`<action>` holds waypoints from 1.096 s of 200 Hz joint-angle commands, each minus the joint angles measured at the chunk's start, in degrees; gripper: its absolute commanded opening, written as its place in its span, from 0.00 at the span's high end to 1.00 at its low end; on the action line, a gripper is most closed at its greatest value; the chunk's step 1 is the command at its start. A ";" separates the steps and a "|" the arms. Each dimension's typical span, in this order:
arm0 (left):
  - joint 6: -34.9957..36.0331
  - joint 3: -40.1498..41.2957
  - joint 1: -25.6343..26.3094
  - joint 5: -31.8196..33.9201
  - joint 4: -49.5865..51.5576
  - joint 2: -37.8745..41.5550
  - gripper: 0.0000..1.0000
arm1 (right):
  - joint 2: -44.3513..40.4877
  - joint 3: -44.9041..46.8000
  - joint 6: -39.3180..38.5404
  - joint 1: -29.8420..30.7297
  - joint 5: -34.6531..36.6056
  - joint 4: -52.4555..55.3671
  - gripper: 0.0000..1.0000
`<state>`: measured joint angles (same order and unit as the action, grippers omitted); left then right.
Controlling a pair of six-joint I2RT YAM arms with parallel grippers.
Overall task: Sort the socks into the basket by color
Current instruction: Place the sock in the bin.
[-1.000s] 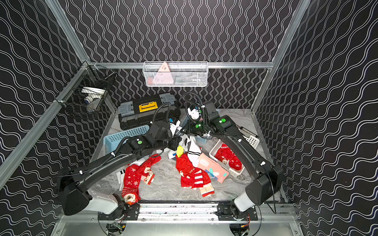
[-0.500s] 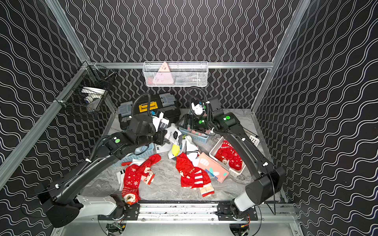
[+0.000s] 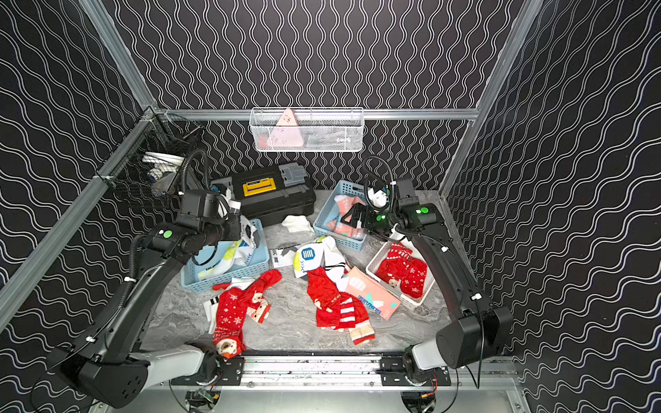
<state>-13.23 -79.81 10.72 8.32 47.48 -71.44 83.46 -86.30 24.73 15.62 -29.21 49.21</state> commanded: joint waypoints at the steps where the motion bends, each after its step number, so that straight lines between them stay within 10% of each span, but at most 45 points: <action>1: 4.09 0.93 -3.82 3.65 0.03 -0.98 1.00 | -0.50 1.72 -1.00 -0.15 0.45 1.86 0.00; 95: 13.10 1.87 -11.38 15.48 2.28 -7.68 1.00 | 1.69 5.52 -2.56 -0.50 -0.52 1.85 0.00; 219: 5.24 12.06 -6.41 1.67 -6.78 -22.81 1.00 | 3.76 3.78 -4.91 -0.59 5.95 4.99 0.00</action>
<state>-6.15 -68.10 4.16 13.37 43.81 -91.92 87.00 -81.80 20.80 14.98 -24.91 53.19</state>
